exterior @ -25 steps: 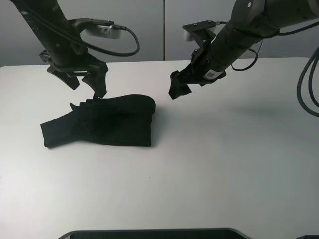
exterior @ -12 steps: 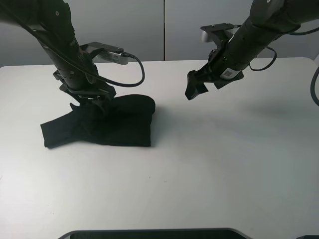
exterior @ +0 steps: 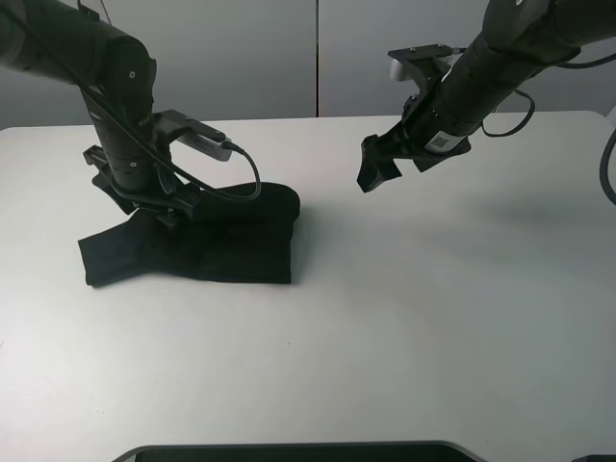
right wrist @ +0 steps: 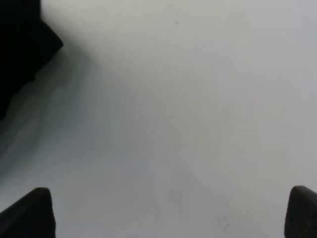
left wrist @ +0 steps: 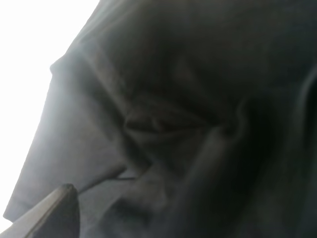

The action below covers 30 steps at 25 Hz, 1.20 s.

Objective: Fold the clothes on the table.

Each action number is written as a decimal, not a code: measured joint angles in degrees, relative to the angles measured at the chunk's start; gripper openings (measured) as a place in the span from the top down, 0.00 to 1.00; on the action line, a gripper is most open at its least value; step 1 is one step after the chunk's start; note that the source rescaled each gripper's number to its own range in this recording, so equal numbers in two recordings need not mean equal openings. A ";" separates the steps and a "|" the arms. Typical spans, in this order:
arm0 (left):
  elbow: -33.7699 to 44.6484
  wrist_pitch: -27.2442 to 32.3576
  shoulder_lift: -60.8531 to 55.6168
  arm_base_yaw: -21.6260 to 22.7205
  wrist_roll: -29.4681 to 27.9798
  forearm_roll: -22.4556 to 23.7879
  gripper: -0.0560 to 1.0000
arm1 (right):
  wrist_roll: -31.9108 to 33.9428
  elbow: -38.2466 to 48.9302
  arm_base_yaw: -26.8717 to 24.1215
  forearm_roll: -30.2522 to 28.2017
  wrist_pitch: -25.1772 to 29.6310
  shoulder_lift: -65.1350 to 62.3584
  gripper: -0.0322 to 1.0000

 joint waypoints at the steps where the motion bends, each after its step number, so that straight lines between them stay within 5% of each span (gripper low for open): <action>1: 0.00 0.16 -0.12 0.40 -0.24 0.38 0.02 | 0.00 0.00 0.00 0.00 -0.10 0.00 0.00; 14: 0.52 3.89 -1.24 12.45 1.74 -2.43 0.02 | 0.84 0.00 0.00 -2.53 -0.66 0.00 0.00; 25: 1.62 1.46 -8.59 13.11 4.62 -6.71 0.02 | 3.03 0.18 0.00 -2.91 -1.21 -6.10 0.00; 30: 1.65 4.24 -20.27 13.11 6.51 -7.59 0.02 | 4.32 0.27 0.00 -3.74 5.44 -15.39 0.00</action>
